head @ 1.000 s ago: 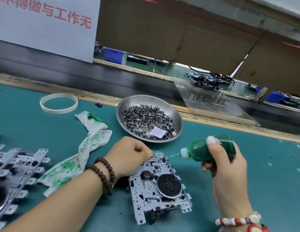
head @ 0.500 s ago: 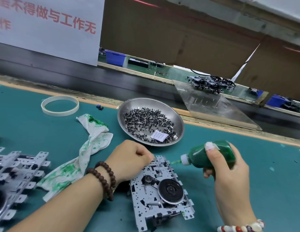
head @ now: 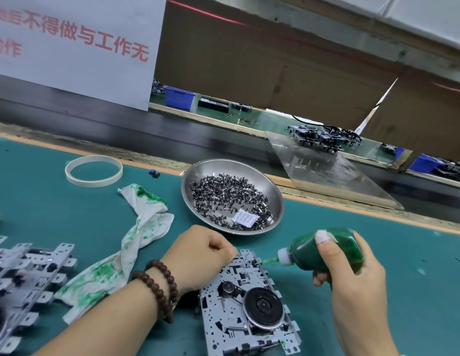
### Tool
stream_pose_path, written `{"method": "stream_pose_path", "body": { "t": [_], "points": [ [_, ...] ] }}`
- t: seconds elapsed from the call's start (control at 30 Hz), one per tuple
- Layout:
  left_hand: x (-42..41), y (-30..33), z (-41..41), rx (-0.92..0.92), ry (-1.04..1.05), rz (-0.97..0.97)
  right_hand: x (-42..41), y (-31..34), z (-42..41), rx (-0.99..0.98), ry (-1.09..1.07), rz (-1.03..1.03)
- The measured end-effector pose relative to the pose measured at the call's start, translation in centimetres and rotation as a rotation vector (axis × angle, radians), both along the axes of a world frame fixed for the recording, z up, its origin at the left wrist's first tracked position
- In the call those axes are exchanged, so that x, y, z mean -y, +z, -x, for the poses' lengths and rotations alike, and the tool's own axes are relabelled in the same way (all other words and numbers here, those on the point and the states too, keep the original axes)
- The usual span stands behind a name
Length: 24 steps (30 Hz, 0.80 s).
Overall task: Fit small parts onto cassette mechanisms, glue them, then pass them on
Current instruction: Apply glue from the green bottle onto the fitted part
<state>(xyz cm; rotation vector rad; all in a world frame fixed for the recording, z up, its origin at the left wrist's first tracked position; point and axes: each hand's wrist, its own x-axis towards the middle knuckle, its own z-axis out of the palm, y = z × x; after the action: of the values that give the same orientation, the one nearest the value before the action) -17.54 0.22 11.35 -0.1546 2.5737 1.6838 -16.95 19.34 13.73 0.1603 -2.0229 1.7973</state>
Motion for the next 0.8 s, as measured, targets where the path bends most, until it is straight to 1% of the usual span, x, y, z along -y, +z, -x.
{"method": "stream_pose_path", "body": {
  "t": [0.17,0.33,0.63,0.8],
  "points": [
    [0.0,-0.05,0.03,-0.006,0.005,0.0,0.01,0.1,-0.07,0.0,0.014,-0.01],
    [0.03,-0.06,0.04,-0.033,-0.005,0.022,0.13,0.33,-0.14,-0.019,-0.02,0.003],
    [0.04,-0.16,0.1,-0.011,0.002,0.043,0.14,0.45,-0.03,0.0,-0.076,-0.064],
    [0.04,-0.32,0.16,0.001,-0.001,0.03,0.09,0.47,0.01,0.001,-0.07,-0.054]
  ]
}}
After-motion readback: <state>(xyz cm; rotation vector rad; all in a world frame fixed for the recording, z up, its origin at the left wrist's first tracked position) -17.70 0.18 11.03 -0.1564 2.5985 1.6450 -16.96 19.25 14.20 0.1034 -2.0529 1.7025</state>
